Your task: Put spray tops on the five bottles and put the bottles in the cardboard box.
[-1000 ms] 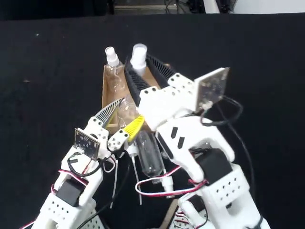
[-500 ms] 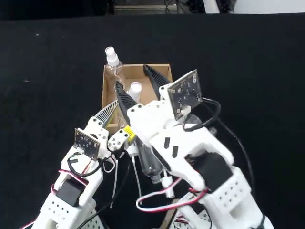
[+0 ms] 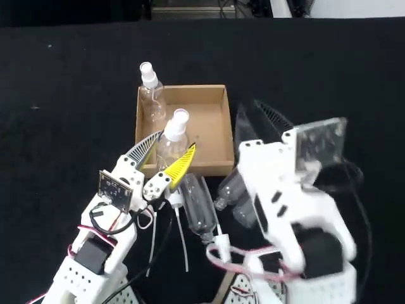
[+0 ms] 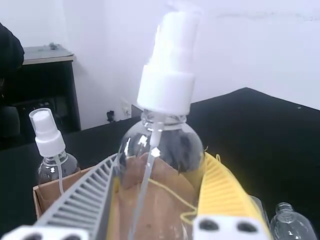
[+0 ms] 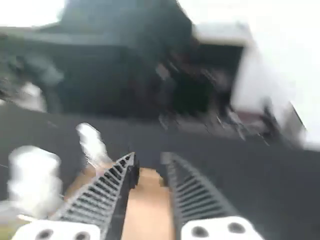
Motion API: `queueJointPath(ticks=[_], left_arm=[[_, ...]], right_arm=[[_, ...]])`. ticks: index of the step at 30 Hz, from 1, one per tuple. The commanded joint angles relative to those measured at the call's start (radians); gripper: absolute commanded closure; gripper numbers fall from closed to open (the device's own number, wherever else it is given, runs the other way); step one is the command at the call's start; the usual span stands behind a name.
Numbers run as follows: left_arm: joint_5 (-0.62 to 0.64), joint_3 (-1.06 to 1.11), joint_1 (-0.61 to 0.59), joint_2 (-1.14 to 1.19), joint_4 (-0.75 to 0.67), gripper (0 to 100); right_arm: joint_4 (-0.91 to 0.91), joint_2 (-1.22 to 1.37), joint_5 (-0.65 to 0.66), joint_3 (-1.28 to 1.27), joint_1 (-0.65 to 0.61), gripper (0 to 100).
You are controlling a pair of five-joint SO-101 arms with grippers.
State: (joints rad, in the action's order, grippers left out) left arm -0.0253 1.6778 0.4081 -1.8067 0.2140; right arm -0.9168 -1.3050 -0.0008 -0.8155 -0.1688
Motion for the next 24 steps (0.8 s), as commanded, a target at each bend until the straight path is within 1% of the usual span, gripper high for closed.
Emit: queueJointPath(ticks=[1, 5, 7, 9, 11, 13, 15, 17, 18, 20, 21, 22, 24], left_arm=[[0.003, 0.022, -0.018, -0.008, -0.029, 97], [0.003, -0.027, -0.117, -0.008, -0.023, 97], [0.003, -0.073, -0.252, -0.008, 0.026, 97], [0.008, -0.150, -0.420, -0.006, 0.100, 97], [0.006, -0.211, -0.578, -0.006, 0.172, 97], [0.003, -0.243, -0.730, -0.006, 0.201, 97], [0.003, -0.231, -0.897, -0.002, 0.149, 97], [0.003, -0.182, -1.032, 0.002, 0.008, 97], [0.003, -0.142, -1.084, 0.002, -0.089, 97], [0.002, -0.054, -1.150, 0.003, -0.273, 97], [-0.008, -0.015, -1.164, 0.005, -0.341, 97], [-0.035, 0.019, -1.164, 0.005, -0.377, 97], [-0.107, 0.013, -1.161, 0.021, -0.338, 97]], right_arm=[[0.107, -0.028, -0.017, -0.220, 0.068, 94.9], [0.284, -0.033, -0.132, -0.469, 0.071, 94.9], [0.374, -0.033, -0.137, -0.539, 0.072, 94.9], [0.428, -0.030, -0.137, -0.578, 0.072, 94.8], [0.442, -0.031, -0.137, -0.591, 0.068, 94.6], [0.440, -0.031, -0.137, -0.593, 0.068, 94.6], [0.440, -0.031, -0.137, -0.599, 0.068, 94.6], [0.440, -0.028, -0.137, -0.599, 0.068, 94.6], [0.440, -0.028, -0.137, -0.601, 0.068, 94.6], [0.440, -0.025, -0.137, -0.601, 0.068, 94.6], [0.440, -0.024, -0.137, -0.602, 0.068, 94.6], [0.440, -0.030, -0.137, -0.610, 0.068, 94.6], [0.442, -0.031, -0.137, -0.618, 0.068, 94.6]])
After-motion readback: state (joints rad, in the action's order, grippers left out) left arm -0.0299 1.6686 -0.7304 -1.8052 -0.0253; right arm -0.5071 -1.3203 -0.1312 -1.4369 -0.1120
